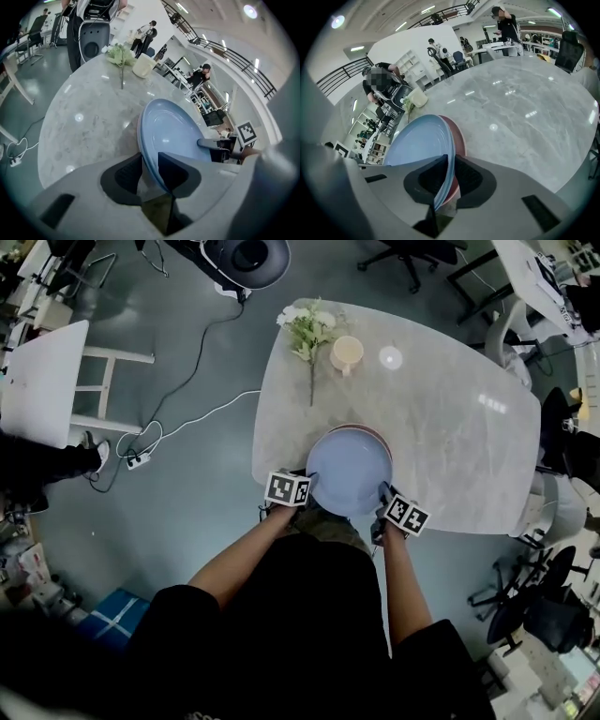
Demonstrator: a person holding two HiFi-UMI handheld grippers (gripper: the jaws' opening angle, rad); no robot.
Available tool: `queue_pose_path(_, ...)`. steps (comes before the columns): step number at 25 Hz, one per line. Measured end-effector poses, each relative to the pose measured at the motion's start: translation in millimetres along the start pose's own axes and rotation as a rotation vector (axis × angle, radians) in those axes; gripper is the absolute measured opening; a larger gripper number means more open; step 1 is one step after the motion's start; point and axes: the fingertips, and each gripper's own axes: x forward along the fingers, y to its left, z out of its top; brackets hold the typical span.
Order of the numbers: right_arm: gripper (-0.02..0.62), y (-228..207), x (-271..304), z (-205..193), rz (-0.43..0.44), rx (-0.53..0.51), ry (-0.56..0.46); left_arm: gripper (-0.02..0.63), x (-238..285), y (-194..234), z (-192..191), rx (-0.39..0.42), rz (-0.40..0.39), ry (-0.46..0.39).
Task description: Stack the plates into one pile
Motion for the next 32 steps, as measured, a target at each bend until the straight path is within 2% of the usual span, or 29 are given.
queue_pose_path(4, 0.052, -8, 13, 2, 0.000, 0.014, 0.009, 0.137, 10, 3, 3, 0.011, -0.002, 0.035)
queue_pose_path(7, 0.052, -5, 19, 10, -0.007, -0.043, -0.002, 0.140, 14, 4, 1, 0.019, 0.002, 0.055)
queue_pose_path(9, 0.052, -2, 25, 17, -0.011, -0.078, 0.005, 0.139, 16, 5, 3, 0.019, 0.021, 0.051)
queue_pose_path(14, 0.052, 9, 38, 20, 0.034, -0.078, 0.040, 0.129, 6, 12, 6, 0.025, 0.066, 0.017)
queue_pose_path(20, 0.052, 15, 39, 10, 0.069, -0.056, 0.071, 0.129, -2, 14, 10, 0.011, 0.047, 0.026)
queue_pose_path(25, 0.052, 6, 28, 6, 0.028, -0.040, 0.036, 0.133, 2, 9, 1, 0.019, 0.023, 0.043)
queue_pose_path(32, 0.052, -8, 19, 14, -0.042, -0.058, -0.015, 0.158, -6, 11, 2, 0.027, 0.001, 0.002)
